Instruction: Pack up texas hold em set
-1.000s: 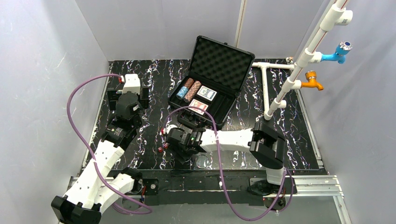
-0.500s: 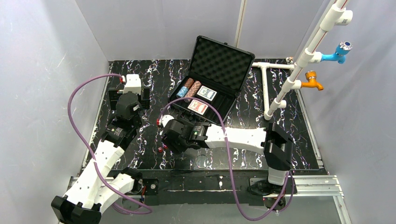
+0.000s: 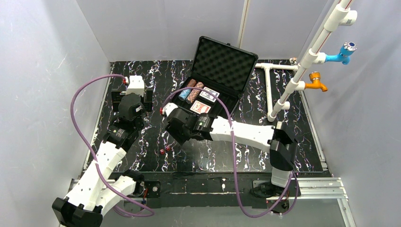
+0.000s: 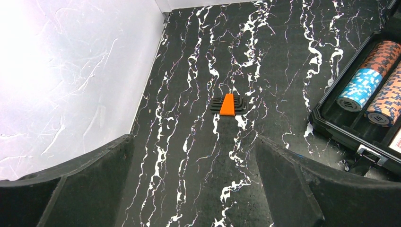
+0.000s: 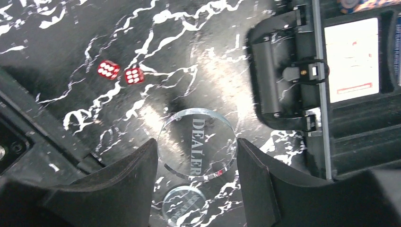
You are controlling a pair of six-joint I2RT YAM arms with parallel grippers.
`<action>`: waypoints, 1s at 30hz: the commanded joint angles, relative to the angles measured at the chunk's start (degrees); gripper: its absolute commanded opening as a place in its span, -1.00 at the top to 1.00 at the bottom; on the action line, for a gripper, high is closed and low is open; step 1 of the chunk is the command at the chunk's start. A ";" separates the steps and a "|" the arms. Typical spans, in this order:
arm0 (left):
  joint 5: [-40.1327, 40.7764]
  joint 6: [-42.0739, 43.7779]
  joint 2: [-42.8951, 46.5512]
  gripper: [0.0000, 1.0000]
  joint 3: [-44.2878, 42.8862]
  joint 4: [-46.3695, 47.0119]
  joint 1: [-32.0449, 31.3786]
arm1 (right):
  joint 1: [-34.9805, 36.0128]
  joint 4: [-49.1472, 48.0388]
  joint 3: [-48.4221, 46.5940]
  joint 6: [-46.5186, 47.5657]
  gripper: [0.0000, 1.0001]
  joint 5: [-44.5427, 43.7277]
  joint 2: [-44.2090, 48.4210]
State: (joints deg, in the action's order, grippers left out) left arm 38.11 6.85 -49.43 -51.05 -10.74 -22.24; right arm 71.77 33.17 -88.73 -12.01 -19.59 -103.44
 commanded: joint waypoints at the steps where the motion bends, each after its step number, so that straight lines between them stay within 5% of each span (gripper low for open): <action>1: 0.02 -0.33 -0.05 -0.97 -1.25 -0.07 0.09 | -4.09 -0.73 -3.41 2.94 0.28 -1.34 2.58; 11: -0.48 -0.35 -0.23 -0.97 -1.35 -0.36 0.09 | -13.52 -0.80 -7.12 5.57 0.46 0.90 1.28; 30: -0.96 -0.40 -0.45 -0.97 -1.34 -0.51 -0.30 | -25.11 4.37 -24.65 7.60 0.45 1.75 -9.29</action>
State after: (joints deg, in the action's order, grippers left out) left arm 36.86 6.83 -50.15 -51.05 -10.98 -22.26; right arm 48.60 36.62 -108.07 -4.89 -18.96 -110.76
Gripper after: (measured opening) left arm 0.983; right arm 0.655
